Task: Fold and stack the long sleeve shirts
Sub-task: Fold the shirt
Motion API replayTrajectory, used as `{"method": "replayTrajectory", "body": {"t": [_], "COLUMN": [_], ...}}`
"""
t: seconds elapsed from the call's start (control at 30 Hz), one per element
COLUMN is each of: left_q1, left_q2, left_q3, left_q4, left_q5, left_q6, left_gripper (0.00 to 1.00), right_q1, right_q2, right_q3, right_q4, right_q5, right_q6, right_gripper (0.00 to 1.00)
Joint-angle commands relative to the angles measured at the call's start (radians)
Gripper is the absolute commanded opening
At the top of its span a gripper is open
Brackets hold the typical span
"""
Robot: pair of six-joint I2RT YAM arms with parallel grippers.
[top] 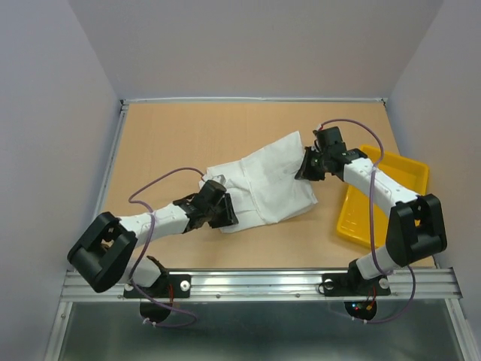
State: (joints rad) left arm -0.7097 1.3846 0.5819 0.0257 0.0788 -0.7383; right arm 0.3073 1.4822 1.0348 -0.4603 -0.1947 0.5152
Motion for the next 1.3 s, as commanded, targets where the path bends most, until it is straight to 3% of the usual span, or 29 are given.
{"method": "replayTrajectory", "body": {"t": [0.0, 0.07, 0.17, 0.33, 0.5, 0.77, 1.27], "left_q1": [-0.005, 0.01, 0.053, 0.137, 0.182, 0.184, 0.138], "left_q2": [-0.145, -0.176, -0.176, -0.093, 0.074, 0.217, 0.131], "left_q3": [-0.007, 0.079, 0.182, 0.237, 0.277, 0.294, 0.173], "left_q4": [-0.075, -0.172, -0.249, -0.227, -0.167, -0.141, -0.078], "left_q5": [-0.005, -0.119, -0.227, -0.266, -0.235, -0.156, -0.055], "left_q6": [-0.081, -0.047, 0.006, 0.054, 0.066, 0.091, 0.016], "left_gripper": [0.47, 0.55, 0.57, 0.57, 0.54, 0.38, 0.36], "right_q1": [-0.007, -0.007, -0.007, -0.007, -0.007, 0.004, 0.185], "right_q2": [0.032, 0.042, 0.069, 0.104, 0.127, 0.147, 0.306], "right_q3": [0.137, 0.182, 0.232, 0.298, 0.324, 0.41, 0.612], "right_q4": [-0.101, -0.132, -0.17, -0.218, -0.241, -0.302, -0.458], "right_q5": [0.047, 0.049, 0.048, 0.052, 0.06, 0.165, 0.474], "right_q6": [-0.106, -0.133, -0.176, -0.23, -0.248, -0.242, -0.198], "right_gripper": [0.01, 0.01, 0.01, 0.0, 0.01, 0.01, 0.01]}}
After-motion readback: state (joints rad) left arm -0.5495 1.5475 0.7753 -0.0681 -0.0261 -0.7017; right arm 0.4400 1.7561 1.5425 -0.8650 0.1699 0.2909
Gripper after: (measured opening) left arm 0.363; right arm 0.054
